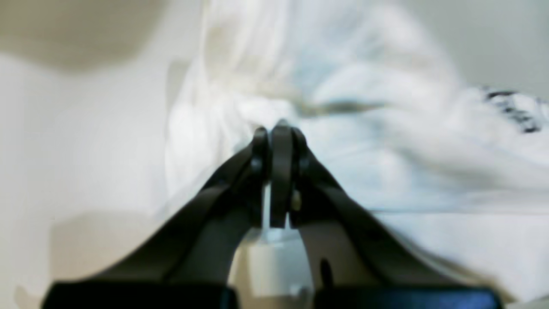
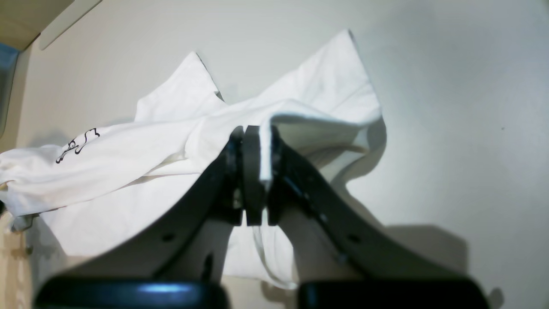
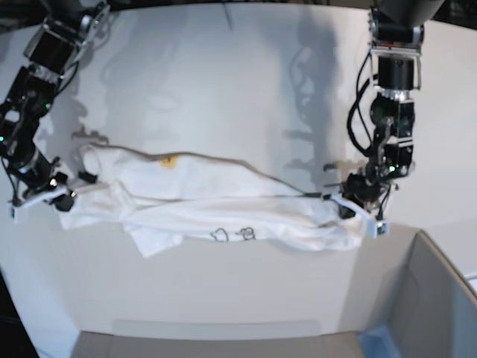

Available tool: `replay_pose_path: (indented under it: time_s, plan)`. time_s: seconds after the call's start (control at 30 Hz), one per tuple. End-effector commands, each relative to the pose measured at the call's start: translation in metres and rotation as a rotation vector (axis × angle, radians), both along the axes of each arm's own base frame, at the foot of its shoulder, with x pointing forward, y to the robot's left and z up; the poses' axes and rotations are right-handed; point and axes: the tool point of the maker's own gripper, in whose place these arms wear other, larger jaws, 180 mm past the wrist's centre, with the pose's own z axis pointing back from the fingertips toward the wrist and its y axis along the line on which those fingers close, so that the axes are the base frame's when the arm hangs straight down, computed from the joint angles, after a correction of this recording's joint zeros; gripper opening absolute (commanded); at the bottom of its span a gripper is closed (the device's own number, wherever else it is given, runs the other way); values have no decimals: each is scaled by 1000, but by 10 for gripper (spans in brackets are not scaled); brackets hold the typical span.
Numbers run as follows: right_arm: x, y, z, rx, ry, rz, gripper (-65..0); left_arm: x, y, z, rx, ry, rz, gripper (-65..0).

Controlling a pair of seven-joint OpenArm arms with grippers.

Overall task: Layout the t-shirt on the table in an organized manner, then fold the t-shirt properly
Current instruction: 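Hold the t-shirt edge with both grippers and pull it taut, then lift the t-shirt high with both grippers and swing it forward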

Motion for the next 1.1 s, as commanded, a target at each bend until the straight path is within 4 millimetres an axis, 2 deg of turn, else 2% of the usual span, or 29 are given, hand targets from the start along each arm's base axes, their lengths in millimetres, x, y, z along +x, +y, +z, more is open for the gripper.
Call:
replay_pose_path:
  time_s: [0.0, 0.17, 0.27, 0.47, 0.57, 0.63, 0.73, 0.87, 0.93, 1.07]
  plan:
    - [8, -7, 28, -33, -82, -4, -650, 16, 5, 37, 2, -109, 9, -650]
    - [5, 0, 62, -106, -174, 17, -650, -6, 38, 71, -5, -209, 96, -650]
    - [-3, 7, 84, -161, -230, 35, -650, -28, 53, 76, 8, -192, 124, -650]
    - [-30, 27, 95, -227, -268, 70, -650, -70, 53, 86, 29, -197, 133, -650]
    - [-49, 30, 103, -242, -298, 41, -650, -90, 58, 90, 45, -201, 152, -650]
    - [-59, 26, 103, -227, -307, 7, -650, -103, 61, 94, 55, -211, 168, -650]
    - [-74, 9, 105, -172, -324, -49, -650, -121, 65, 92, 61, -202, 195, -650]
    - [-91, 0, 108, -95, -352, -67, -650, -144, 88, 86, 66, -182, 286, -650]
    - [-95, -3, 113, -83, -367, -62, -650, -152, 97, 83, 65, -173, 323, -650]
    - [-95, -3, 125, -72, -400, -33, -650, -156, 108, 91, 71, -197, 363, -650]
